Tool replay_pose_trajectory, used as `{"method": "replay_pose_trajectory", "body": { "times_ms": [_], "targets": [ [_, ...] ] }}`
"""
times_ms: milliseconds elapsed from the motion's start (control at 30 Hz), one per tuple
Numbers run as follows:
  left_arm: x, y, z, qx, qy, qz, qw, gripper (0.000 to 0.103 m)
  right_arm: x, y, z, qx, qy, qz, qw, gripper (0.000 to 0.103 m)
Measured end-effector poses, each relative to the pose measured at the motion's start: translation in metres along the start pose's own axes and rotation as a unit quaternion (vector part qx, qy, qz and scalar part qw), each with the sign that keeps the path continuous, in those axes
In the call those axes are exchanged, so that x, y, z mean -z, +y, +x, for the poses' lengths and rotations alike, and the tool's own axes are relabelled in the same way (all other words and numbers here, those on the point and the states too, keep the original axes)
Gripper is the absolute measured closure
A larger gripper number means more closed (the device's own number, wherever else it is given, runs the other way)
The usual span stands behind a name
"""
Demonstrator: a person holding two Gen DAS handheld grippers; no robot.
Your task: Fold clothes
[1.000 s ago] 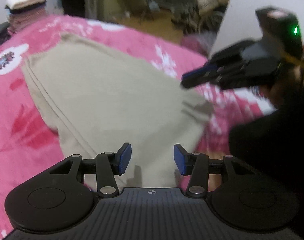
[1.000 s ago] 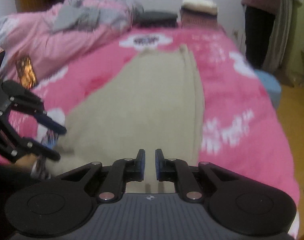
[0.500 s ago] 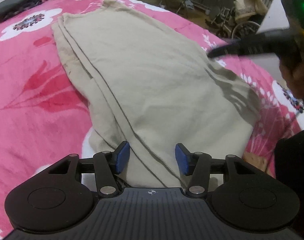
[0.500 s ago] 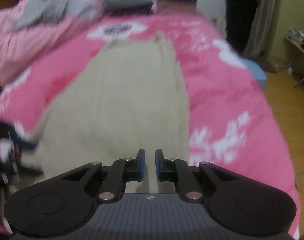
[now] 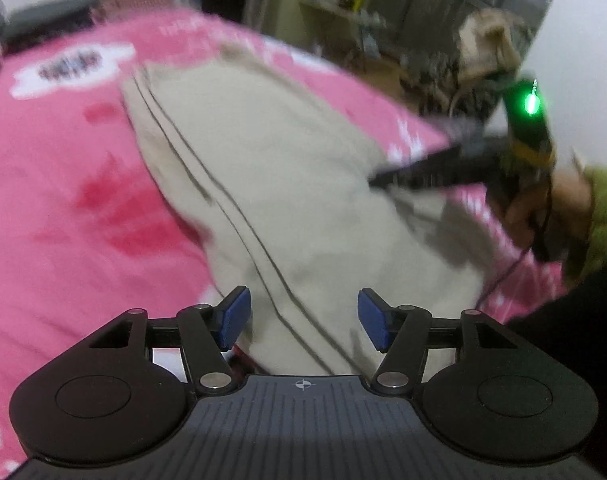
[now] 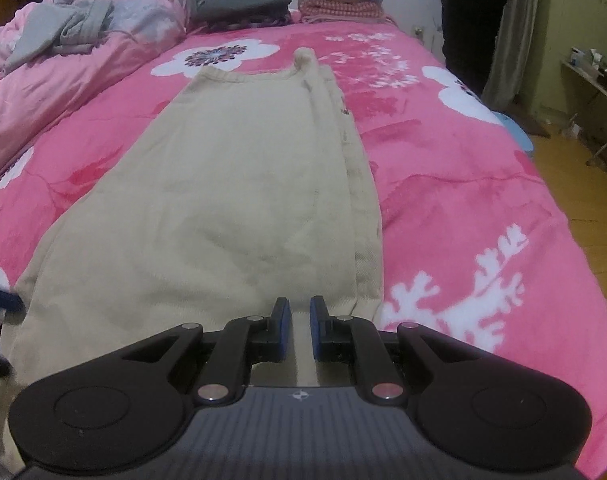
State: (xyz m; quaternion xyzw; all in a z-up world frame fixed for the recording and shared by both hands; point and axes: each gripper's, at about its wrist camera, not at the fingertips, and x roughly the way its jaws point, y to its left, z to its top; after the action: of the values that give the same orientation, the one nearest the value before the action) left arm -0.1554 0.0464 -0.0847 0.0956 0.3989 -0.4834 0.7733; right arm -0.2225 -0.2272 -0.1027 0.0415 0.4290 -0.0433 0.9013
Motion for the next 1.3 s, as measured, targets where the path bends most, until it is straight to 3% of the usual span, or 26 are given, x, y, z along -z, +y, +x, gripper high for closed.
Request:
{"method": "replay_pose_trajectory", "body": {
  "times_ms": [200,333,433,500,567,933,1300],
  "targets": [
    [-0.037,-0.001,0.000,0.008,-0.031,0.035,0.9989,0.043,-0.009,-0.006,0.005,-0.007,0.023,0.032,0.999,0.091],
    [-0.052,-0.010,0.030,0.015,-0.021,0.058,0.9980,0.043,-0.015,-0.010,0.007,-0.013,0.042,0.048,0.998,0.091],
    [-0.051,-0.015,0.056,0.015,-0.002,0.054,0.9984,0.043,-0.018,-0.012,0.008,-0.018,0.051,0.052,0.997,0.091],
    [-0.044,-0.014,0.076,-0.013,0.035,0.036,0.9986,0.043,-0.018,-0.014,0.008,-0.022,0.055,0.059,0.996,0.091],
    [-0.037,-0.012,0.081,-0.021,0.040,0.022,0.9987,0.043,-0.018,-0.014,0.009,-0.023,0.056,0.064,0.996,0.091],
    [-0.042,0.001,0.078,-0.009,0.040,-0.030,0.9987,0.042,-0.016,-0.012,0.008,-0.014,0.050,0.073,0.996,0.091],
    [-0.043,-0.002,0.081,-0.014,0.045,-0.028,0.9985,0.038,-0.016,-0.010,0.008,-0.009,0.049,0.066,0.997,0.090]
  ]
}}
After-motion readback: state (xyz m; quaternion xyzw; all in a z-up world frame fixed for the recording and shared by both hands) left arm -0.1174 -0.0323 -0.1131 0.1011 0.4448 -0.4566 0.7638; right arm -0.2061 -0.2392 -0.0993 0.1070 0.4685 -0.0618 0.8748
